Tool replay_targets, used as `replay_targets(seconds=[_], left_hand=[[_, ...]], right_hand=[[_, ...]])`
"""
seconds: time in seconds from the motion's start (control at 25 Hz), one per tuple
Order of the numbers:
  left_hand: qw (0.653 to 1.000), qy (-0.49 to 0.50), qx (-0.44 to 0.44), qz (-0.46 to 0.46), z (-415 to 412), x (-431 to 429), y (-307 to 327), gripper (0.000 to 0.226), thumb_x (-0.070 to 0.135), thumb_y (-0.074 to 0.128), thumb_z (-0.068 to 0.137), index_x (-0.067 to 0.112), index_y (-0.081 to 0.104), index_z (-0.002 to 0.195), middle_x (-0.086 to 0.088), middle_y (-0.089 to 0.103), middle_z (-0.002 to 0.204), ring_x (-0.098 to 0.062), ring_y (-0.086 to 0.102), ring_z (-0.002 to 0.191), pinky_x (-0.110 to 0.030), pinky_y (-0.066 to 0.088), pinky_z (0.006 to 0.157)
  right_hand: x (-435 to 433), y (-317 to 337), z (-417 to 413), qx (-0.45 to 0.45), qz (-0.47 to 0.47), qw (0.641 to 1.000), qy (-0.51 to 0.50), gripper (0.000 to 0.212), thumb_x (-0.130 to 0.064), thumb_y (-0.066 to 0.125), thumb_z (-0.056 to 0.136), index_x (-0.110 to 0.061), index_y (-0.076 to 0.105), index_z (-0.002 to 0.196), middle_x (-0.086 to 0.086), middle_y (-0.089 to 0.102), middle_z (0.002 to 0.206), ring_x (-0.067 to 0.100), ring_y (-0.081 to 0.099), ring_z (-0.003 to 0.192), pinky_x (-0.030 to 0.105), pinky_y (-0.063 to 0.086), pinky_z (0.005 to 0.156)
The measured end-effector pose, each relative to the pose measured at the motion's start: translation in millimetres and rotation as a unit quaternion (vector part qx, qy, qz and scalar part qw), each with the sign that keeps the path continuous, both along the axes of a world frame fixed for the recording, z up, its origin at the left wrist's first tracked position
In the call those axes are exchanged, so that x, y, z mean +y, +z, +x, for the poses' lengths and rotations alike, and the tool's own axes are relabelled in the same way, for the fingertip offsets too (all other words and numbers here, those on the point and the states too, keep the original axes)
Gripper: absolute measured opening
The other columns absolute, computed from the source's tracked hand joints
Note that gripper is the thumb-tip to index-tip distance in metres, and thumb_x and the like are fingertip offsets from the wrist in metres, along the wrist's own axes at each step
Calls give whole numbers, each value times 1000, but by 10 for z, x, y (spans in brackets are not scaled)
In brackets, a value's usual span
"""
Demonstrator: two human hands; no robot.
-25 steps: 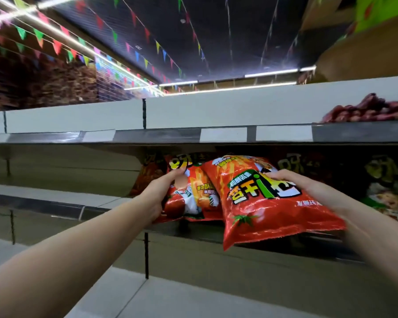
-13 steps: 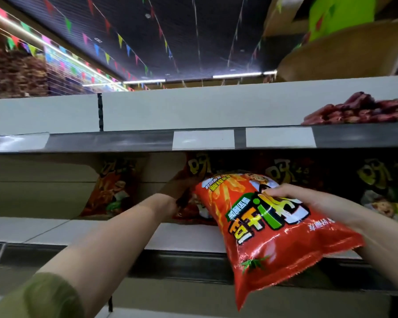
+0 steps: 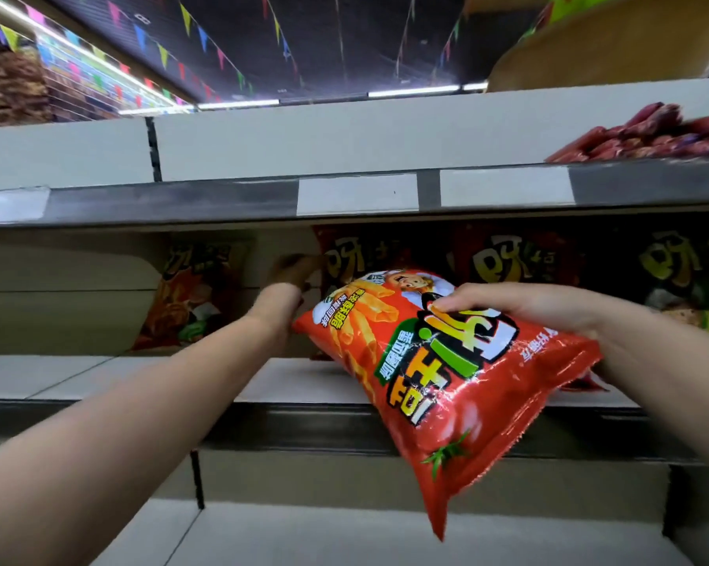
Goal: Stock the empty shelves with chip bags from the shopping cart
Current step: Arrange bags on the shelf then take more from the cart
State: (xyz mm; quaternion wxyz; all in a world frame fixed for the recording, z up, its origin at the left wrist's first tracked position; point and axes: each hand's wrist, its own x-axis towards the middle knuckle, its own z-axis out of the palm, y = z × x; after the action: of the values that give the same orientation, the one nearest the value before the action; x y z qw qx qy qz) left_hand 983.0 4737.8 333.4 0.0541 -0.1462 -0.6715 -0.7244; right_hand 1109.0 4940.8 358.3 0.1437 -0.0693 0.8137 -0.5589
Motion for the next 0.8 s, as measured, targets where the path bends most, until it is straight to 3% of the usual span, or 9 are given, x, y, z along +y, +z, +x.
replay_targets(seconds=[0.04,0.12,0.2,0.32,0.44,0.52,0.6,0.68,0.8], left_hand=[[999,16,37,-18,29,-66,15,25,43,70,70,21,63,79,-6,65,91,-25,61,92,-37,48,91],[992,-23,75,-97,187,-217,68,51,49,75,66,12,62,99,-6,68,93,-22,67,85,-33,54,80],[976,-109,25,-186,465,-273,104,87,62,75,51,8,49,115,-7,71,88,-19,71,70,-29,57,60],[969,-143,-26,-198,603,-386,48,115,60,88,25,12,46,121,-6,75,89,-22,72,75,-32,59,61],[988,-102,-32,-112,674,-513,-45,107,46,92,31,14,48,124,-8,75,91,-24,72,73,-36,59,61],[993,-91,-54,-48,766,-594,-140,99,45,91,41,13,50,125,-12,73,95,-26,72,74,-39,58,62],[993,-63,-96,16,858,-665,-254,77,46,83,59,11,56,122,-13,73,91,-27,71,70,-42,58,62],[982,-31,-156,105,973,-670,-371,53,49,72,70,14,64,108,-13,74,81,-26,70,61,-39,58,54],[958,57,-152,235,1008,-608,-572,53,52,65,78,14,59,114,-15,73,94,-27,72,72,-38,58,51]], right_hand=[[-20,36,-18,-9,7,1000,7,22,-31,72,67,-13,74,81,11,74,80,22,71,63,30,59,56],[-67,93,-47,-25,45,998,39,22,-33,75,62,-16,78,74,10,74,85,22,71,66,29,58,56],[-116,134,-98,-25,77,994,70,23,-36,71,61,-18,78,74,11,74,90,22,72,70,29,58,59],[-233,176,-171,-6,83,991,105,25,-36,72,64,-17,78,79,12,73,93,22,72,74,31,58,62],[-268,145,-255,37,27,995,85,55,-50,65,65,-10,72,102,12,71,98,22,70,76,33,60,69],[-223,83,-333,35,-41,998,31,71,-58,75,57,-6,69,105,11,70,91,22,67,73,35,57,72],[-231,-50,-350,24,-166,986,-15,51,-55,58,78,-6,70,89,12,70,74,22,68,61,35,57,61],[-261,-256,-337,10,-261,964,-51,56,-48,26,96,-3,60,92,18,69,69,26,69,56,35,57,52],[-493,-602,-119,17,-351,935,-45,31,-14,27,97,1,52,111,35,63,102,35,69,73,40,57,63]])
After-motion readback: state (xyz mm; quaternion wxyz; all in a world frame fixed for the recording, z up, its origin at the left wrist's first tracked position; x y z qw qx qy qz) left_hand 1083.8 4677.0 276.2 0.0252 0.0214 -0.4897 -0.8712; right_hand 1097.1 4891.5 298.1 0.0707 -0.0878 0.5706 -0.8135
